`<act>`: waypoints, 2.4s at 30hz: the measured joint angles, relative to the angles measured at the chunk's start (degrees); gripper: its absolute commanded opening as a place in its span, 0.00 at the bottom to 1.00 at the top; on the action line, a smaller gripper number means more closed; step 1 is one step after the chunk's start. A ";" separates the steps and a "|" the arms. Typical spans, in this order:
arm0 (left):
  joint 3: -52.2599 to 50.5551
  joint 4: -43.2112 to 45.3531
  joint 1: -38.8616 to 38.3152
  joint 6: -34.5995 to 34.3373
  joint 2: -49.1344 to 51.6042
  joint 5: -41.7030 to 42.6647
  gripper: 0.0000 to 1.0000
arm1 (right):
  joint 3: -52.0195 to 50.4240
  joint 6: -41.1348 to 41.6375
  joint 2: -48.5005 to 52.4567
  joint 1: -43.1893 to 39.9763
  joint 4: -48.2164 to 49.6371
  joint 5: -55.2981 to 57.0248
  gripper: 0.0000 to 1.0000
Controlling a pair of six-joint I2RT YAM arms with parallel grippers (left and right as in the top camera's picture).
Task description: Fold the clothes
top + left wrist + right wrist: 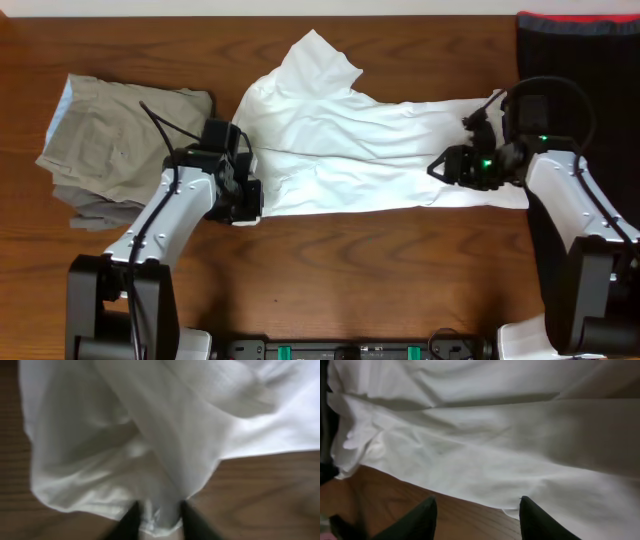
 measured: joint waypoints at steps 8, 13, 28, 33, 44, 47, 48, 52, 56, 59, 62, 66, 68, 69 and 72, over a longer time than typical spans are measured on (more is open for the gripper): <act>-0.48 4.02 0.00 -1.70 0.00 -11.98 0.06 | -0.55 2.60 0.00 2.19 3.34 8.13 0.47; -0.48 7.17 0.00 -2.47 0.00 -15.52 0.06 | -3.39 6.54 0.52 2.16 5.38 12.92 0.29; -0.48 11.58 0.76 -3.56 0.00 -19.67 0.06 | -14.38 17.55 -0.37 0.68 14.01 23.96 0.03; -0.48 11.45 4.15 -3.93 0.00 -19.82 0.10 | -14.40 17.92 -0.90 -2.58 11.19 23.78 0.04; -0.48 4.33 7.85 -5.11 0.00 -14.80 0.70 | -14.43 11.89 -1.29 -4.55 10.75 18.60 0.33; -0.48 1.73 7.82 -5.03 0.00 -9.92 0.70 | -14.67 9.42 -1.84 -4.74 9.75 17.29 0.36; -0.48 1.40 7.82 -4.98 0.00 -8.85 0.69 | -14.80 8.87 -2.16 -4.76 9.07 17.14 0.36; -1.31 3.41 7.82 -4.11 -0.02 -6.03 0.49 | -15.87 7.41 -3.96 -4.85 7.61 16.98 0.39; -5.11 7.98 7.82 -2.95 -0.02 -4.74 0.40 | -16.46 6.71 -7.56 -4.90 7.10 16.70 0.45; -7.80 10.80 7.82 -1.90 -0.02 -4.37 0.35 | -16.48 6.45 -11.47 -4.90 6.95 16.24 0.48; -9.35 12.98 7.82 -1.25 -0.02 -4.20 0.07 | -16.46 6.45 -15.15 -4.90 6.69 15.96 0.57; -9.55 14.40 7.82 -0.66 -0.02 -4.68 0.06 | -16.46 6.45 -17.77 -5.29 5.88 15.69 0.60; -9.55 13.64 7.89 -2.43 -0.02 -6.60 0.06 | -16.46 6.67 -17.90 -6.27 5.01 16.26 0.54; -9.55 12.85 8.02 -3.67 -0.02 -7.78 0.06 | -16.46 6.97 -17.81 -6.82 4.74 16.83 0.51; -9.55 10.69 9.38 -6.91 -0.02 -10.60 0.06 | -16.46 8.37 -16.96 -9.86 4.61 19.17 0.50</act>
